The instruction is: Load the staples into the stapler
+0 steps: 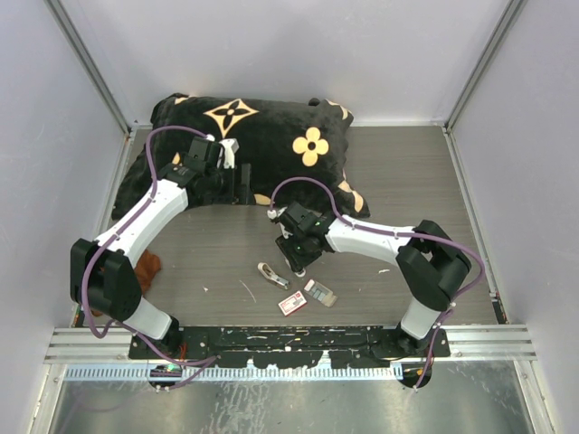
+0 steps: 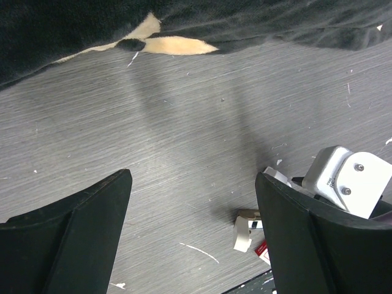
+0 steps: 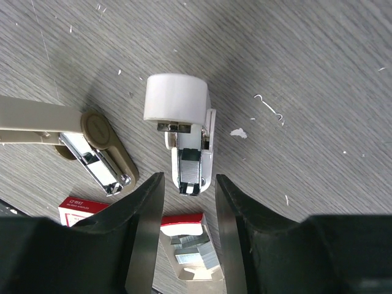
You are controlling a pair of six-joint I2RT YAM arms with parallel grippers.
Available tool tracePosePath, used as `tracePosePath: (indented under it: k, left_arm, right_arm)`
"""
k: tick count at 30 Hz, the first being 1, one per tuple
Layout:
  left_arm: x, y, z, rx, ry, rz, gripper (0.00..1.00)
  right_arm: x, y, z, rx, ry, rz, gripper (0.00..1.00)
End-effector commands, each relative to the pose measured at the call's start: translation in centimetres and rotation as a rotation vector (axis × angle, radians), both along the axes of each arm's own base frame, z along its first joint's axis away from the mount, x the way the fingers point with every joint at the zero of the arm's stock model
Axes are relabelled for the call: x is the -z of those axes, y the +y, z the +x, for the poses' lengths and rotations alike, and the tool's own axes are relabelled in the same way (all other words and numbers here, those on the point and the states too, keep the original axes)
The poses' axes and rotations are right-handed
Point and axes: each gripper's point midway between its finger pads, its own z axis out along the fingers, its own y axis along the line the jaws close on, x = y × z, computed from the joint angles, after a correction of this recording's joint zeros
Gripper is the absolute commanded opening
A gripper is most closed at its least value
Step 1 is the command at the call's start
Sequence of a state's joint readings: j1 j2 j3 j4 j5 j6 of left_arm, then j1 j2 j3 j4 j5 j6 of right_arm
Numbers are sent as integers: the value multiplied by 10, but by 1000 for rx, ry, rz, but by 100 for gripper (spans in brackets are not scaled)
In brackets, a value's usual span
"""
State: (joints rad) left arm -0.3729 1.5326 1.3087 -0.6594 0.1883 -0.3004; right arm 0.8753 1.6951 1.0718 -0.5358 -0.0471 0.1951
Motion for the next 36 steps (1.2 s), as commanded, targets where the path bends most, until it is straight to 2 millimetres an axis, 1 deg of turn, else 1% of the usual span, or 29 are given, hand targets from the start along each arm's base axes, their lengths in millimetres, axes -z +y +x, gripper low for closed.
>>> tracePosePath:
  k: [1, 4, 6, 8, 10, 13, 14, 15, 16, 20, 23, 25, 29, 36]
  left_arm:
    - [-16, -12, 5, 30, -62, -79, 83]
    - [-14, -34, -3, 93, -18, -178, 81]
    - [-10, -47, -7, 133, 1, -212, 80]
    - [-3, -63, -18, 188, 32, -216, 79]
    - [4, -76, -28, 234, 58, -215, 78]
    - [15, -91, -40, 284, 102, -214, 76]
    - [19, -94, -43, 294, 119, -214, 76]
    - [23, -97, -46, 302, 135, -215, 75]
    - [26, -99, -48, 306, 151, -218, 75]
    - [39, -109, -58, 330, 217, -243, 73]
    - [50, -116, -64, 348, 263, -237, 70]
    - [56, -118, -68, 356, 283, -224, 69]
    - [63, -121, -72, 369, 302, -212, 68]
    - [70, -132, -83, 411, 337, -219, 68]
  right_arm:
    - [-41, 10, 16, 32, -93, 70, 46]
    - [-58, 7, 18, 64, -129, 102, 50]
    - [-68, 1, 20, 104, -158, 125, 51]
    - [-71, -7, 21, 153, -179, 143, 51]
    - [-68, -15, 18, 200, -187, 172, 51]
    - [-63, -18, 11, 265, -185, 252, 51]
    - [-61, -17, 10, 286, -185, 282, 50]
    - [-53, -20, 6, 311, -175, 294, 49]
    - [-51, -20, 5, 325, -173, 315, 48]
    - [-41, -9, -2, 329, -131, 394, 46]
    - [-33, -6, -3, 343, -111, 408, 42]
    - [-30, -4, -2, 354, -105, 413, 41]
    - [-25, 1, -2, 358, -87, 431, 40]
    - [-17, 1, -3, 362, -75, 419, 36]
